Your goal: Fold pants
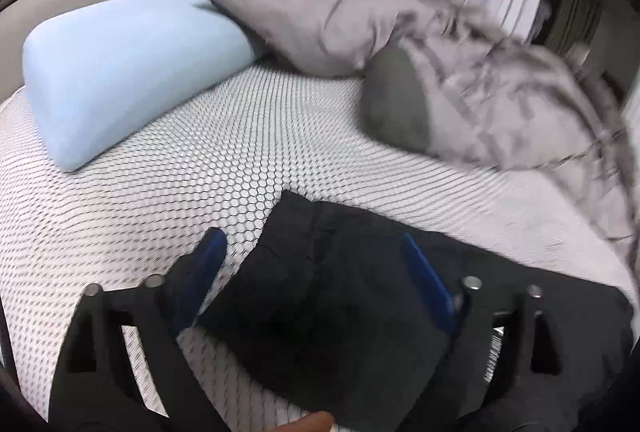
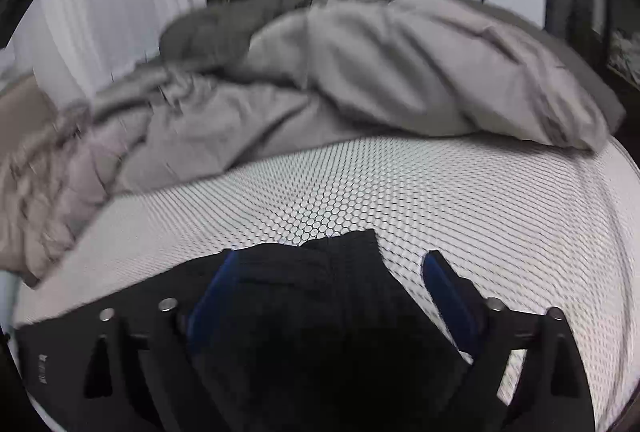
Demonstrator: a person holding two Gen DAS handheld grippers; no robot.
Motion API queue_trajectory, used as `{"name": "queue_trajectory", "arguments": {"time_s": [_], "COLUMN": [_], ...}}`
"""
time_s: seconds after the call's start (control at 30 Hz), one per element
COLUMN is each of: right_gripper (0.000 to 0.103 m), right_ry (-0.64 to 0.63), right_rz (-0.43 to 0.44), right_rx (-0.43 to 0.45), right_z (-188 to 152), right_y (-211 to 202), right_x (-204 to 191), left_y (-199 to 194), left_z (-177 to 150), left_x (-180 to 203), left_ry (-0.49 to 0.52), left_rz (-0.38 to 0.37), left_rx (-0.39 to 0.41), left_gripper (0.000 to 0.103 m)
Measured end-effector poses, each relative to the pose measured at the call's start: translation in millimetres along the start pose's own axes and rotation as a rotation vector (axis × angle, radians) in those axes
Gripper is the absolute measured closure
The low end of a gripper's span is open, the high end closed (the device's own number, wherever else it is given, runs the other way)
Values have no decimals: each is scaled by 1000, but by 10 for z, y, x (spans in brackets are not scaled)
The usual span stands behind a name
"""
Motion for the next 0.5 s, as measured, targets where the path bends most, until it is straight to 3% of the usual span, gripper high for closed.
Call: {"name": "queue_trajectory", "arguments": {"time_s": [0.07, 0.27, 0.37, 0.5], "right_gripper": [1, 0, 0, 0], "right_ry": [10, -9, 20, 58], "right_rz": [30, 29, 103, 162], "right_rx": [25, 74, 97, 60], "right_z": [-117, -639, -1019, -1528], "right_y": [-344, -1196, -1460, -1656], "right_x": [-5, 55, 141, 276], "left_y": [-338, -1153, -1277, -1203], "left_z": [-67, -711, -1102, -1525], "left_x": [-150, -822, -1090, -1373], "left_ry": [-4, 1, 36, 60], "left_rz": [-9, -61, -20, 20], "left_rx": [15, 0, -35, -112], "left_gripper": [1, 1, 1, 1]}}
Point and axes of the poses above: each gripper's, at about its wrist camera, not at the fingertips, and y roughly the way its jaws point, x to its right, z to its top, the point moved 9 cm from there along y, roughly the way its jaws point, and after that the axes turned 13 degrees about z, right-handed, at the moved point
